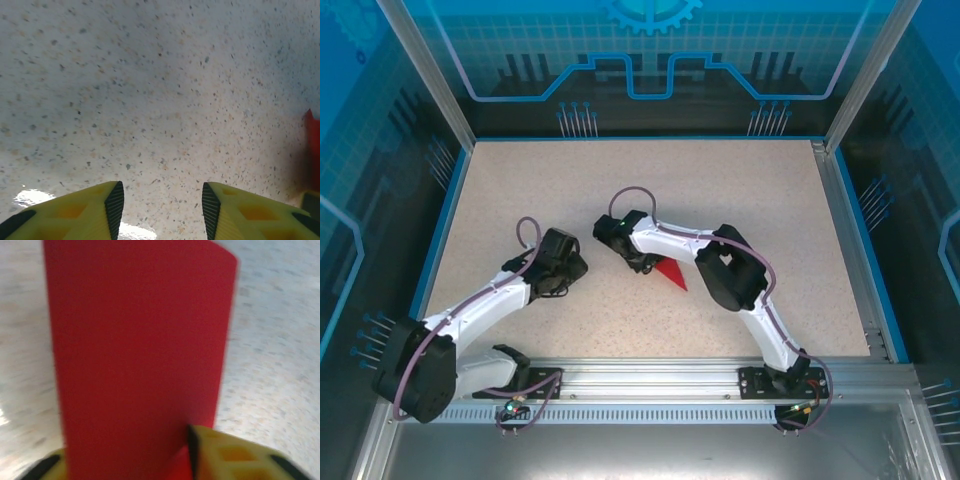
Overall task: Fold a paper plane with a square sheet of paper (pick it up from the middle)
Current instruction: Turn over the paper at the center of the table, then fold the wing for the fifth time at the center of the table.
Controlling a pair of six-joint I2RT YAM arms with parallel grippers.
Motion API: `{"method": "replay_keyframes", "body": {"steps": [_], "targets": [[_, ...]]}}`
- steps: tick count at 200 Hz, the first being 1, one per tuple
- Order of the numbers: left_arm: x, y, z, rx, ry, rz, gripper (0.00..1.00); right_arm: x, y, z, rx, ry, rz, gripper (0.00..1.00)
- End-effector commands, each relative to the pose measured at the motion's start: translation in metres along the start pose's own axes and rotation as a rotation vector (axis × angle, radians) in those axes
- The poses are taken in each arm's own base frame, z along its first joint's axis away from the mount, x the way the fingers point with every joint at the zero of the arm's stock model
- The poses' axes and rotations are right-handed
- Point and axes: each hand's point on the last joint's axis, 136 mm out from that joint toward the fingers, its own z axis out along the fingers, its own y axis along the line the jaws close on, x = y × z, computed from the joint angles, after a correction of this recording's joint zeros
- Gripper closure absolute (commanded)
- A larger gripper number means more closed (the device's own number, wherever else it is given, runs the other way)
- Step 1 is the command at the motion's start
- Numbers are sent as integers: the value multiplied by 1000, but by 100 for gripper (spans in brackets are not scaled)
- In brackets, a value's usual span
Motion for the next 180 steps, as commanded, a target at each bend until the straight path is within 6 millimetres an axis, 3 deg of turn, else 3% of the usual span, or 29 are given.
{"method": "replay_keyframes", "body": {"steps": [1, 17, 35, 56, 65, 75, 97, 115, 149, 180], "targets": [[-4, 15, -2, -48, -18, 1, 51, -12, 44, -46, -328, -75, 21, 46], [-2, 8, -1, -20, -4, 14, 50, -12, 48, -68, -526, -110, 83, 36], [3, -9, 2, 41, 41, 43, 48, -8, 32, -89, -715, -165, 182, 31], [14, -34, 6, 137, 121, 97, 46, -1, 8, -99, -965, -229, 295, 38], [19, -49, 8, 200, 158, 125, 44, 5, -4, -90, -1039, -248, 370, 47], [26, -65, 9, 264, 200, 140, 43, 5, -14, -83, -1120, -279, 417, 64], [42, -92, 17, 348, 290, 149, 42, 11, -10, -77, -1262, -220, 392, 84], [53, -103, 23, 349, 332, 157, 42, 17, -10, -65, -1199, -204, 384, 87], [65, -105, 38, 320, 375, 131, 41, 22, -19, -44, -1188, -182, 400, 87], [68, -104, 47, 293, 391, 101, 40, 28, -8, -33, -1221, -131, 379, 86]]}}
